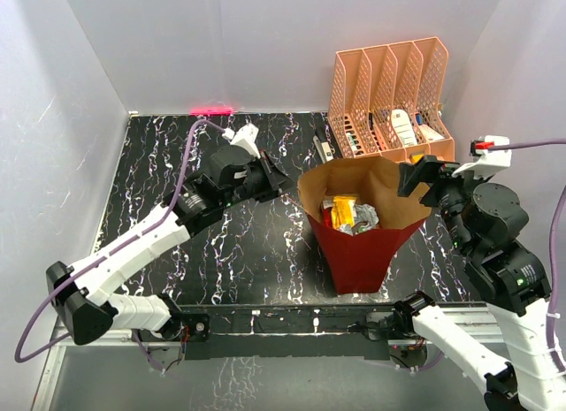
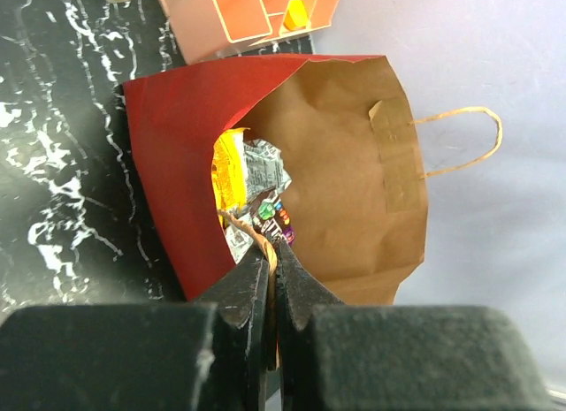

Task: Take the snacks out of the paper bag
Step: Move the paper bag to the center of the board.

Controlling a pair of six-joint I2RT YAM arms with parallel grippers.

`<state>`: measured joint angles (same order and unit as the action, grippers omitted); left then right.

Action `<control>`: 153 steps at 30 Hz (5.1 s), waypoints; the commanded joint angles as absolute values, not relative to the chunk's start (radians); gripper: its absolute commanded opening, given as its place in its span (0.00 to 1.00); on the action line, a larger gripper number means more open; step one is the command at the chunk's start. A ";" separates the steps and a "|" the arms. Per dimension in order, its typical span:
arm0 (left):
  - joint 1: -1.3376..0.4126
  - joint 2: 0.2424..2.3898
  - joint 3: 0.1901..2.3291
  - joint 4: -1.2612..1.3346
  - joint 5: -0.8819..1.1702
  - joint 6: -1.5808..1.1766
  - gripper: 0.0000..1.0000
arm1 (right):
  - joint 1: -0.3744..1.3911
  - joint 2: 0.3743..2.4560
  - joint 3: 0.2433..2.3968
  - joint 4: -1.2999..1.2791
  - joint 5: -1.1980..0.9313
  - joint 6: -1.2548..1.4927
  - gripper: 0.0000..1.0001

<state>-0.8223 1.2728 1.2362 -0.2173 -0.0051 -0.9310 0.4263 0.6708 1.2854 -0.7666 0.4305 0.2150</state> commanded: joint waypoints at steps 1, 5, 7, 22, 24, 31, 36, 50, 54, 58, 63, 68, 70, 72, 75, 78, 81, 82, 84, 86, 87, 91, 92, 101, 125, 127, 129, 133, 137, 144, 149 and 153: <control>-0.822 1.154 1.287 -0.272 -0.124 -0.873 0.00 | 0.432 0.664 1.259 -0.618 0.248 0.267 0.98; -0.817 1.096 1.272 -0.322 -0.195 -0.866 0.00 | 0.433 0.673 1.232 -0.572 0.159 0.297 0.98; -0.814 1.073 1.274 -0.355 -0.228 -0.854 0.00 | 0.433 0.682 1.226 -0.571 0.142 0.304 0.98; -0.811 1.000 1.226 -0.422 -0.296 -0.840 0.00 | 0.432 0.695 1.101 -0.595 0.124 0.306 0.98; -0.811 0.995 1.224 -0.429 -0.298 -0.849 0.00 | 0.432 0.751 1.102 -0.601 0.189 0.354 0.98; -0.811 0.974 1.189 -0.380 -0.257 -0.883 0.00 | 0.431 0.895 1.140 -0.608 0.288 0.482 0.98; -0.811 0.975 1.178 -0.385 -0.250 -0.896 0.00 | 0.431 0.944 1.113 -0.533 0.309 0.442 0.95; -0.811 0.935 1.165 -0.422 -0.250 -0.897 0.00 | 0.431 0.935 1.063 -0.387 0.301 0.358 0.45; -0.811 0.931 1.174 -0.455 -0.249 -0.889 0.07 | 0.431 0.901 1.066 -0.357 0.280 0.346 0.10; -0.811 0.917 1.179 -0.485 -0.252 -0.879 0.29 | 0.430 0.837 1.075 -0.334 0.224 0.329 0.07; -0.811 0.899 1.198 -0.513 -0.246 -0.860 0.66 | 0.430 0.798 1.121 -0.398 0.252 0.318 0.07; -0.811 0.893 1.225 -0.549 -0.256 -0.829 0.95 | 0.431 0.758 1.169 -0.475 0.263 0.300 0.07; -0.811 0.894 1.241 -0.571 -0.268 -0.814 0.98 | 0.431 0.746 1.189 -0.509 0.290 0.288 0.07; -0.811 0.893 1.252 -0.581 -0.282 -0.800 0.98 | 0.431 0.734 1.206 -0.534 0.311 0.259 0.07; -0.811 0.889 1.262 -0.593 -0.302 -0.788 0.98 | 0.430 0.726 1.242 -0.562 0.295 0.167 0.07; -0.811 0.888 1.270 -0.595 -0.306 -0.781 0.98 | 0.431 0.736 1.288 -0.583 0.338 0.080 0.07; -0.811 0.886 1.271 -0.590 -0.300 -0.779 0.98 | 0.431 0.753 1.320 -0.587 0.339 0.033 0.07; -0.811 0.885 1.269 -0.588 -0.298 -0.779 0.98 | 0.431 0.759 1.324 -0.581 0.298 0.028 0.07; -0.811 0.887 1.266 -0.586 -0.292 -0.781 0.98 | 0.430 0.778 1.325 -0.568 0.194 0.036 0.07; -0.811 0.886 1.268 -0.589 -0.288 -0.781 0.98 | 0.431 0.801 1.316 -0.543 0.064 0.051 0.07; -0.811 0.888 1.271 -0.592 -0.285 -0.781 0.98 | 0.430 0.808 1.311 -0.526 -0.004 0.055 0.07; -0.811 0.880 1.275 -0.613 -0.270 -0.778 0.98 | 0.431 0.824 1.270 -0.433 -0.327 0.074 0.08; -0.811 0.874 1.270 -0.608 -0.261 -0.777 0.98 | 0.431 0.830 1.258 -0.408 -0.401 0.085 0.08; -0.811 0.873 1.178 -0.511 -0.126 -0.778 0.98 | 0.432 0.846 1.112 -0.190 -0.777 0.253 0.08; -0.913 0.885 0.823 -0.020 0.220 -0.853 0.92 | 0.431 0.671 1.059 -0.538 -0.562 0.100 0.08; -0.964 0.907 0.812 -0.016 0.190 -0.848 0.91 | 0.430 0.656 1.044 -0.501 -0.579 0.110 0.08; -1.031 0.932 0.816 -0.034 0.116 -0.831 0.90 | 0.430 0.654 1.042 -0.478 -0.607 0.122 0.08; -1.149 0.998 0.837 -0.058 -0.023 -0.800 0.87 | 0.431 0.668 1.033 -0.412 -0.721 0.153 0.08; -1.212 1.063 0.833 -0.028 -0.089 -0.803 0.85 | 0.431 0.727 1.047 -0.361 -0.777 0.177 0.08; -1.219 1.137 0.820 0.024 -0.088 -0.827 0.85 | 0.431 0.853 1.088 -0.192 -0.807 0.107 0.07; -1.221 1.129 0.857 -0.023 -0.099 -0.806 0.87 | 0.431 1.001 1.233 -0.264 -0.831 0.035 0.08; -1.219 1.001 0.916 -0.167 -0.180 -0.771 0.98 | 0.431 0.987 1.238 -0.320 -0.769 0.031 0.08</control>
<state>-1.2144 1.1229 0.8330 -0.0429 -0.0845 -0.8169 0.4297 1.0313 1.1843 -0.3321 -0.7986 0.0681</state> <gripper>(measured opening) 0.938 0.077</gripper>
